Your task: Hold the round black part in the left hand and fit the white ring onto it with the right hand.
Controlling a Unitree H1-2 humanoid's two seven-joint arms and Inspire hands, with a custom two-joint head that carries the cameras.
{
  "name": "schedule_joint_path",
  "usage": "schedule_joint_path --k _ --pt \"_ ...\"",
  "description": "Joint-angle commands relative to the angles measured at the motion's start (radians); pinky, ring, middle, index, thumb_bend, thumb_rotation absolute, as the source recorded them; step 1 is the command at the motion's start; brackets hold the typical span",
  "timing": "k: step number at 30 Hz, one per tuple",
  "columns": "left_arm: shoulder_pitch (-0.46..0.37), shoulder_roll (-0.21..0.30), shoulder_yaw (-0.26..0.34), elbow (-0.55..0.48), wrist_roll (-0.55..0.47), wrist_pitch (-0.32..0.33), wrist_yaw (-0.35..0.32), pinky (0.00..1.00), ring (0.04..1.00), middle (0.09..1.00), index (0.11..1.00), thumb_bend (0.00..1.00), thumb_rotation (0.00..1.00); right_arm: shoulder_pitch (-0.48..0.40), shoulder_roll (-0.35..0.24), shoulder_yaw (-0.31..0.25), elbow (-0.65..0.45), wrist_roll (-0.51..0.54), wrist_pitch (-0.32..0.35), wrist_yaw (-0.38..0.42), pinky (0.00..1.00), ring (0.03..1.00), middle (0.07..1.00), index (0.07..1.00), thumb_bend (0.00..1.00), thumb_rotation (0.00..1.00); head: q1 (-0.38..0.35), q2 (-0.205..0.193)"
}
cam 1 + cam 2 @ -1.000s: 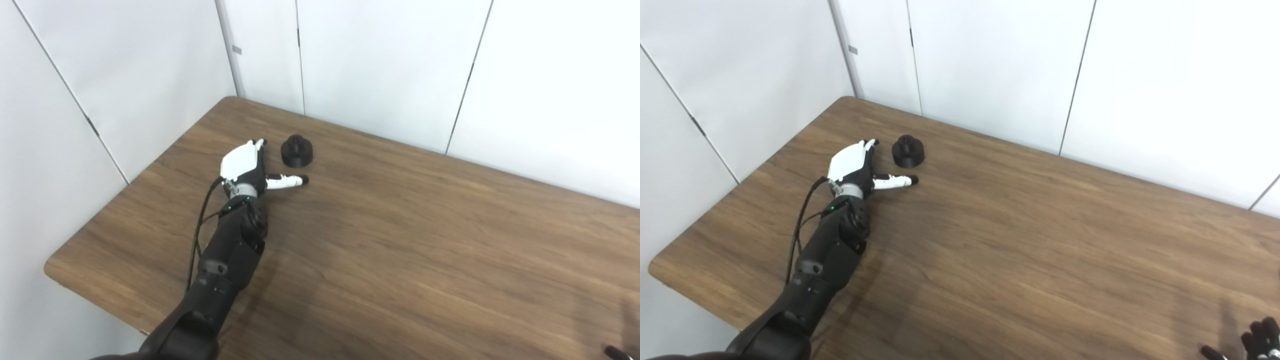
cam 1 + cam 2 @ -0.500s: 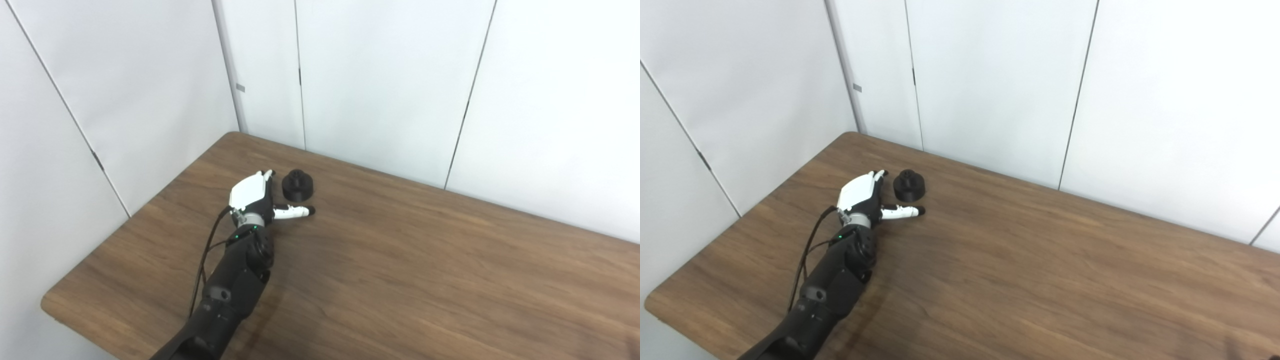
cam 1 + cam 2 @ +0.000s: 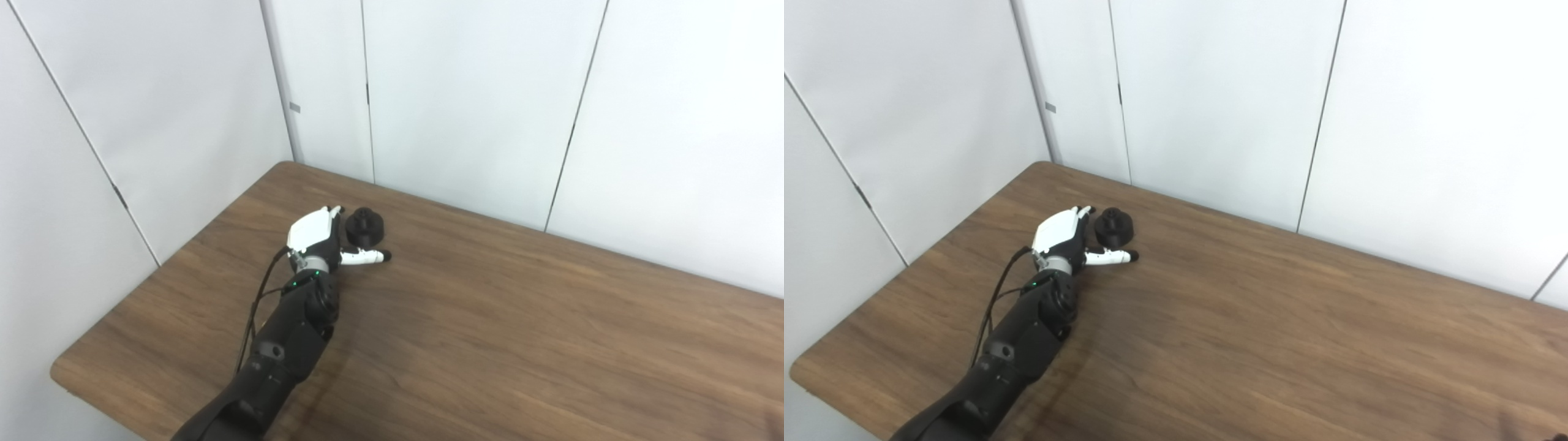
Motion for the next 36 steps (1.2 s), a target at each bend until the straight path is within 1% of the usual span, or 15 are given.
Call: schedule_joint_path --k 1,5,11,14,16,20,22,23,24,26,27,28,29,31,36 --pt "-0.068 0.027 -0.014 0.009 -0.026 -0.018 0.003 1.00 1.000 1.000 0.947 1.00 0.52 0.199 0.002 0.021 -0.025 -0.015 -0.050 -0.008 0.87 1.000 1.000 1.000 0.60 0.89 0.000 0.001" --pt "-0.073 0.027 -0.017 0.022 -0.040 -0.026 0.008 1.00 1.000 1.000 0.951 1.00 0.51 0.205 0.001 0.020 -0.027 -0.019 -0.052 -0.009 0.87 1.000 1.000 1.000 0.62 0.90 -0.003 0.004" --pt "-0.072 0.025 -0.020 0.025 -0.053 -0.029 0.017 1.00 1.000 1.000 0.952 1.00 0.49 0.211 -0.001 0.021 -0.027 -0.022 -0.062 -0.009 0.88 1.000 1.000 1.000 0.61 0.90 -0.008 0.007" --pt "-0.072 0.022 -0.017 0.029 -0.064 -0.036 0.026 1.00 1.000 1.000 0.948 1.00 0.48 0.214 0.001 0.023 -0.038 -0.046 -0.051 -0.019 0.85 1.000 1.000 1.000 0.65 0.92 -0.011 0.009" --pt "-0.072 0.021 -0.015 0.032 -0.073 -0.043 0.032 1.00 1.000 1.000 0.945 1.00 0.46 0.214 0.000 0.022 -0.033 -0.042 -0.057 -0.016 0.85 1.000 1.000 1.000 0.64 0.92 -0.013 0.011" --pt "-0.071 0.019 -0.010 0.032 -0.093 -0.052 0.042 1.00 1.000 1.000 0.919 0.99 0.42 0.215 0.001 0.021 -0.033 -0.037 -0.053 -0.014 0.87 1.000 1.000 1.000 0.66 0.91 -0.016 0.013" --pt "-0.072 0.019 -0.008 0.035 -0.106 -0.058 0.051 1.00 1.000 1.000 0.884 0.97 0.38 0.216 0.001 0.022 -0.034 -0.044 -0.059 -0.015 0.87 1.000 1.000 1.000 0.65 0.91 -0.017 0.014" --pt "-0.073 0.018 -0.006 0.039 -0.110 -0.064 0.060 1.00 1.000 1.000 0.861 0.95 0.36 0.216 0.001 0.022 -0.035 -0.046 -0.061 -0.016 0.87 1.000 1.000 1.000 0.64 0.91 -0.018 0.014" --pt "-0.073 0.017 -0.005 0.043 -0.115 -0.071 0.072 1.00 1.000 1.000 0.817 0.91 0.32 0.217 0.001 0.022 -0.035 -0.048 -0.063 -0.016 0.87 1.000 1.000 1.000 0.64 0.91 -0.018 0.014" --pt "-0.072 0.009 0.008 0.060 -0.125 -0.105 0.121 1.00 0.990 0.990 0.694 0.83 0.19 0.217 0.003 0.022 -0.037 -0.045 -0.063 -0.015 0.86 1.000 1.000 1.000 0.63 0.91 -0.019 0.015" --pt "-0.073 0.004 0.016 0.073 -0.133 -0.128 0.152 1.00 0.977 0.975 0.596 0.68 0.13 0.218 0.004 0.021 -0.041 -0.042 -0.059 -0.014 0.87 1.000 1.000 1.000 0.62 0.91 -0.019 0.015" --pt "-0.073 0.001 0.020 0.085 -0.140 -0.152 0.178 1.00 0.961 0.956 0.542 0.60 0.09 0.218 0.005 0.021 -0.043 -0.036 -0.054 -0.013 0.87 1.000 1.000 1.000 0.63 0.90 -0.019 0.015" --pt "-0.074 0.000 0.021 0.096 -0.144 -0.170 0.197 1.00 0.945 0.936 0.507 0.55 0.07 0.217 0.005 0.020 -0.042 -0.035 -0.054 -0.013 0.88 1.000 1.000 1.000 0.64 0.90 -0.019 0.015" --pt "-0.074 0.000 0.021 0.112 -0.152 -0.201 0.225 1.00 0.922 0.915 0.488 0.52 0.05 0.218 0.005 0.021 -0.042 -0.039 -0.055 -0.014 0.87 1.000 1.000 1.000 0.64 0.90 -0.022 0.016" --pt "-0.069 0.004 0.017 0.121 -0.177 -0.250 0.251 1.00 0.895 0.892 0.480 0.51 0.04 0.221 0.006 0.024 -0.049 -0.042 -0.054 -0.013 0.87 1.000 1.000 1.000 0.65 0.91 -0.030 0.018"
